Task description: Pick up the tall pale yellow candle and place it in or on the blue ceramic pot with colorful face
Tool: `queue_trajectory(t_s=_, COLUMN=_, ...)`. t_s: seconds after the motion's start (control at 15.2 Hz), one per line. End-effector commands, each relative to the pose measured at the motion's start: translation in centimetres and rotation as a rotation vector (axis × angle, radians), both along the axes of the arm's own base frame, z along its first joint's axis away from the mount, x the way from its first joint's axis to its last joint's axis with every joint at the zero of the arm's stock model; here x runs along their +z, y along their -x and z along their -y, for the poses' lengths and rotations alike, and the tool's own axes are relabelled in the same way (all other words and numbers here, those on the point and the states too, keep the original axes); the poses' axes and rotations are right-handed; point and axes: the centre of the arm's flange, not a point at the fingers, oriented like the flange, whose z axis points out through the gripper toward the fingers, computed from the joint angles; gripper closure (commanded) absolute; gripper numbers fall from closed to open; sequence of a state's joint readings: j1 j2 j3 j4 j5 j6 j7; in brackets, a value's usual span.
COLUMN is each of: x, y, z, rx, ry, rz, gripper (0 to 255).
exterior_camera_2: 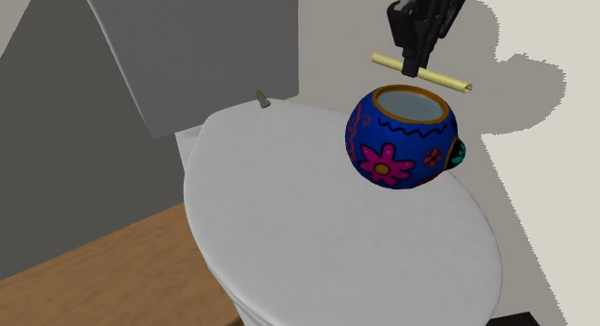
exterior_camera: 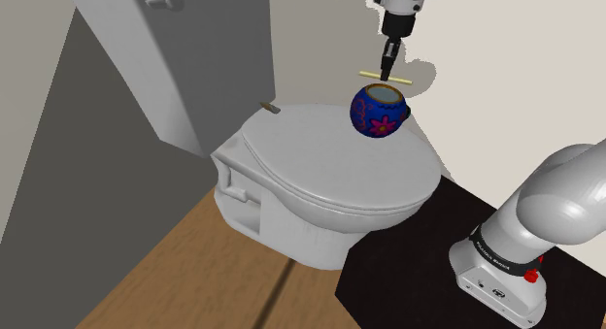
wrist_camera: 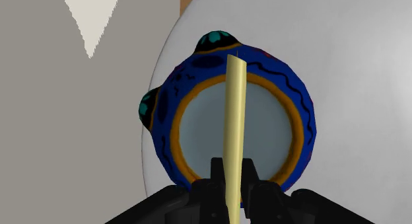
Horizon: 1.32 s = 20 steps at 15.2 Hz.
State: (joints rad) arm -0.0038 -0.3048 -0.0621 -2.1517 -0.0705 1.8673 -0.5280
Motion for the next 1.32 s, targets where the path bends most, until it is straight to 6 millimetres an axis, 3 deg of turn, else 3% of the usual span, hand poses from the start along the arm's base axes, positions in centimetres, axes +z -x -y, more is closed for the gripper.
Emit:
queue_trajectory(t_s=0.0, x=-1.2, y=0.0, z=-0.1, rx=0.000, ry=0.000, rz=0.000, gripper=255)
queue_trajectory(t_s=0.26, x=-3.7, y=0.0, z=-0.1, rx=0.000, ry=0.000, rz=0.000, gripper=255)
queue_trajectory(t_s=0.79, x=-3.7, y=0.0, z=-0.1, rx=0.000, ry=0.000, rz=0.000, gripper=255)
queue_trajectory(t_s=0.86, x=-3.7, y=0.0, z=0.0, rx=0.000, ry=0.000, rz=0.000, gripper=0)
queue_trajectory(t_s=1.19, x=-3.7, y=0.0, z=-0.1, rx=0.000, ry=0.000, rz=0.000, gripper=0)
queue_trajectory(t_s=1.25, x=-2.3, y=0.0, z=-0.1, rx=0.000, ry=0.000, rz=0.000, gripper=0)
